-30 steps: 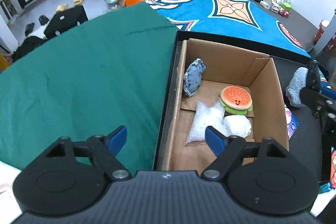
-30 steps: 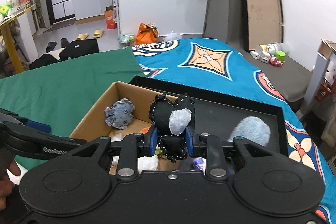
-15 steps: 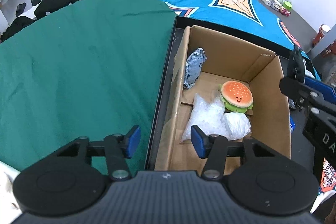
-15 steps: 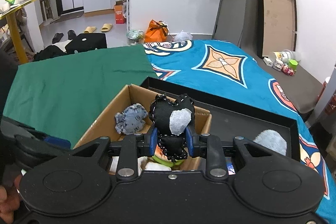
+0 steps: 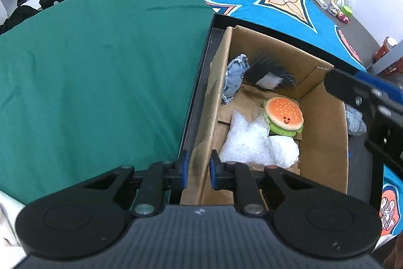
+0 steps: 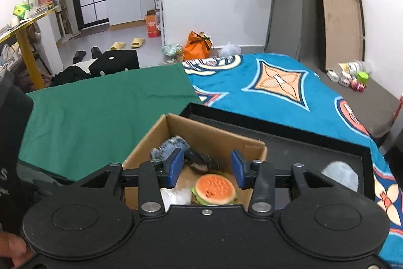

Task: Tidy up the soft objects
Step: 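Move the right gripper back over the tray toward the grey fluffy ball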

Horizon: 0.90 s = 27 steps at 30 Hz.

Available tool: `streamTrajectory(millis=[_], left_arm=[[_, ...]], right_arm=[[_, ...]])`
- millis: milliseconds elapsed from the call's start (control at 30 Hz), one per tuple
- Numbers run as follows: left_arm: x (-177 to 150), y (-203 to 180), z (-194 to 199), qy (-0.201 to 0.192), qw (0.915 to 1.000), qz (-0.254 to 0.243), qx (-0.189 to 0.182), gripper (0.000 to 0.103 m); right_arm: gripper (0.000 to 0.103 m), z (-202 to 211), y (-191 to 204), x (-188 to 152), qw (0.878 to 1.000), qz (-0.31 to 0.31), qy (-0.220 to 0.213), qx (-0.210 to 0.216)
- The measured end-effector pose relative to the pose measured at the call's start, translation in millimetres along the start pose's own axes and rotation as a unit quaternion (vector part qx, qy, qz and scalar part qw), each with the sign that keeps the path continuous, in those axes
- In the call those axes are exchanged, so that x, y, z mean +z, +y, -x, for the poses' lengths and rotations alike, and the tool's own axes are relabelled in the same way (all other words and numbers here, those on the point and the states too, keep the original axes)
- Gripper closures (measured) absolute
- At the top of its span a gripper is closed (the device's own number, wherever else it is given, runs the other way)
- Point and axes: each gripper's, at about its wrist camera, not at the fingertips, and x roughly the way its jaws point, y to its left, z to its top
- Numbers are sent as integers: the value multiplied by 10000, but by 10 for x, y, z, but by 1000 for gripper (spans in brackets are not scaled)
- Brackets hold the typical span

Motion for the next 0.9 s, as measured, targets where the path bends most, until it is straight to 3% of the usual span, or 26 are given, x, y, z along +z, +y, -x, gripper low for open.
streamTrajectory(millis=[367, 467, 733, 900], left_arm=[[-11, -171, 57, -71, 9985, -364, 413, 82], [-19, -203, 95, -141, 9975, -368, 581, 71], [-41, -320, 240, -437, 9952, -528, 697, 26], [-47, -383, 296, -523, 9942, -581, 736, 16]], right_arm=[[57, 134, -262, -182, 9995, -243, 37, -214], [53, 178, -357, -208, 9992, -309, -6, -255], [48, 254, -586, -280, 9985, -475, -72, -277], [47, 291, -720, -332, 9980, -563, -91, -267]])
